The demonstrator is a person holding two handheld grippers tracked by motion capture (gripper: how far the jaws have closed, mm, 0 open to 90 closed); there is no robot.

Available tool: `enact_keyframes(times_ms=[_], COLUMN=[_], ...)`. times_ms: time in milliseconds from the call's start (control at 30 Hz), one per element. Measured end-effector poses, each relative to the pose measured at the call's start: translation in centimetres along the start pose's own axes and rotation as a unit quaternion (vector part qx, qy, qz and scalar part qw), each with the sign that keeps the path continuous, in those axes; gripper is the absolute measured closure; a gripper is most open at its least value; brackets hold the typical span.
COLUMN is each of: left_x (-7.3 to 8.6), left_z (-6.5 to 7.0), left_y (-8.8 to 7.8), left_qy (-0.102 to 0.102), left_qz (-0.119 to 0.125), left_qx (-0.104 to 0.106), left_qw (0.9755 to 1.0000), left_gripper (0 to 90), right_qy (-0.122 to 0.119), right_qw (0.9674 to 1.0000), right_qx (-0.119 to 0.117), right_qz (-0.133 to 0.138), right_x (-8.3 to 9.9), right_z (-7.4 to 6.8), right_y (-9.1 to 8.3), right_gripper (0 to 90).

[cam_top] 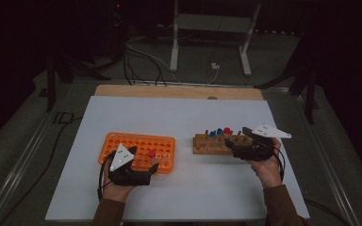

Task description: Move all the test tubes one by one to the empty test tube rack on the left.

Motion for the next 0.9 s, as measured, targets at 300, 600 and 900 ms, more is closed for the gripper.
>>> enact_keyframes(times_ms=[300,600,900], left_x=[-0.1,0.0,0.1], left_z=[-0.5,-0.7,-0.7], left_y=[-0.1,0.1,0.1], left_qy=[-0.019,-0.025,-0.028], left_qz=[0.01,0.008,0.008], left_qx=[0.0,-0.003,-0.004], left_qw=[0.9998,0.9997,0.9996], left_gripper=[1.3,1.2,1.2], right_qy=[-0.019,-0.034,-0.028], right_qw=[0.9997,0.9987,0.9987], right_qx=[0.004,0.011,0.016], right_qz=[-0.012,-0.037,-0.04], right_x=[0.6,1.3,1.5], right_z=[0.3,0.4,0.7], right_y=[1.4,3.3,4.0], right_gripper=[43.7,69.2,74.1])
Point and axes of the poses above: each handheld gripper's, and its own axes: y roughly forward along the jaws, x roughly out of its underside, z roughly to its right, the point moved 4 cm from there along y, roughly forward along the jaws, and after that the axes turned 4 degrees about -x, right-handed, at the moved point
